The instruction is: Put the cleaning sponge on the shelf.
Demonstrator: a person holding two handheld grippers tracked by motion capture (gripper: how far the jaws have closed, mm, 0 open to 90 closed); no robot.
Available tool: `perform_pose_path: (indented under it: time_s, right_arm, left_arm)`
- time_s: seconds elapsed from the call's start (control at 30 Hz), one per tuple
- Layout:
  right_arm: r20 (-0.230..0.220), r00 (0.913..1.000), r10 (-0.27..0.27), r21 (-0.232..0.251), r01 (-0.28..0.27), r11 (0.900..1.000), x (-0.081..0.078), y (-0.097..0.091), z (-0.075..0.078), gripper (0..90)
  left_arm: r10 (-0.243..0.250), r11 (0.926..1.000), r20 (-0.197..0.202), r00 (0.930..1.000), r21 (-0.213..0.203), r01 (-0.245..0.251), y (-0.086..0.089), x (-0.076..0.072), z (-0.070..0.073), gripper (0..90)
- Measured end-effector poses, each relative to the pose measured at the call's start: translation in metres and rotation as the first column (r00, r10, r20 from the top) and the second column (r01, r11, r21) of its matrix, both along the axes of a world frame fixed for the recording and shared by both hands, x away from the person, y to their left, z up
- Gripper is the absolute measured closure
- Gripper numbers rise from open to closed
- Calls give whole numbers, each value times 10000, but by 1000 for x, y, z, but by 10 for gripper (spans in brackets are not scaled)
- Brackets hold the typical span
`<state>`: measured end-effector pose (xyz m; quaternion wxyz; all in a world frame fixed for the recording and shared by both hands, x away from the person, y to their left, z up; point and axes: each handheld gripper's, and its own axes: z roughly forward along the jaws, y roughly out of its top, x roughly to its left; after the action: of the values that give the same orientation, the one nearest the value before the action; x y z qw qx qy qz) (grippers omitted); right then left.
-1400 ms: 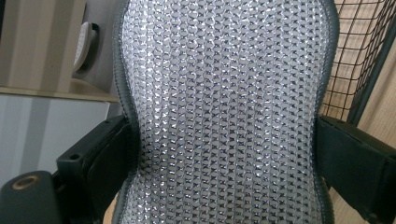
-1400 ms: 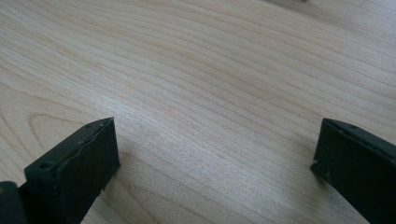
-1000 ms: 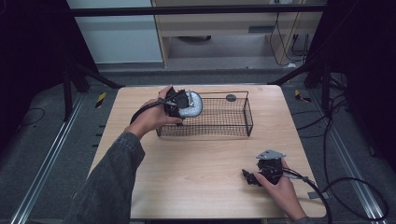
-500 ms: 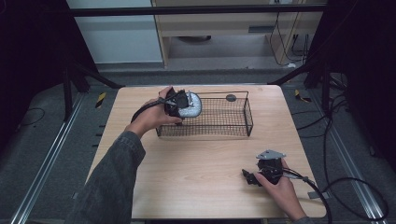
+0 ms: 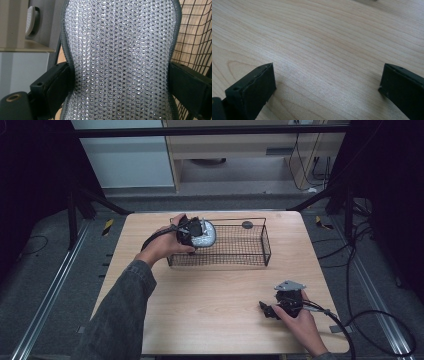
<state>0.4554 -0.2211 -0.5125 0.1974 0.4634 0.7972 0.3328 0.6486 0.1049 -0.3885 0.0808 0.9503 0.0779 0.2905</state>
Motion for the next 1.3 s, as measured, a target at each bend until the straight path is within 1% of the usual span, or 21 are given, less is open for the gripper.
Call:
perform_pose_path:
  time_s: [0.07, 0.23, 0.3, 0.4, 0.63, 0.8, 1.03, 1.1, 1.23, 1.3]
  right_arm:
    - [-6, 10000, -6, 9, 6, 10000, 0, 0, 0, 4]
    - [-8, 10000, -12, 11, 12, 10000, 0, 0, 0, 4]
    - [-15, 10000, -14, 11, 14, 10000, 0, 0, 0, 4]
    - [-25, 10000, -10, -15, 10, 10000, 0, 0, 0, 4]
    - [-29, 10000, -18, -5, 18, 10000, 0, 0, 0, 4]
    - [-19, 10000, -22, 8, 22, 10000, 0, 0, 0, 4]
    - [-16, 10000, -22, 10, 22, 10000, 0, 0, 0, 4]
    - [-18, 10000, -23, 10, 23, 10000, 0, 0, 0, 4]
    - [-31, 10000, -38, 18, 38, 10000, 0, 0, 0, 4]
    - [-27, 10000, -40, 15, 40, 10000, 0, 0, 0, 4]
  left_arm:
    - [95, 9999, 6, 10000, -38, -95, 0, 1, 0, 67]
    - [161, 9997, -304, 9994, -181, -166, 1, 2, -2, 52]
    - [266, 9989, -437, 9987, -384, -283, 2, 3, -2, 42]
    - [336, 9978, -581, 9977, -549, -368, 3, 4, -3, 34]
    - [285, 9961, -591, 9978, -813, -333, 4, 3, 1, 39]
    - [245, 9957, -558, 9981, -875, -293, 3, 2, 2, 50]
    - [104, 9933, -579, 9983, -1143, -170, 2, -2, 8, 101]
    - [72, 9932, -589, 9982, -1158, -140, 2, -3, 9, 110]
    - [7, 9912, -518, 9987, -1320, -76, 2, -6, 11, 144]
    - [3, 9901, -545, 9985, -1401, -79, 2, -8, 13, 160]
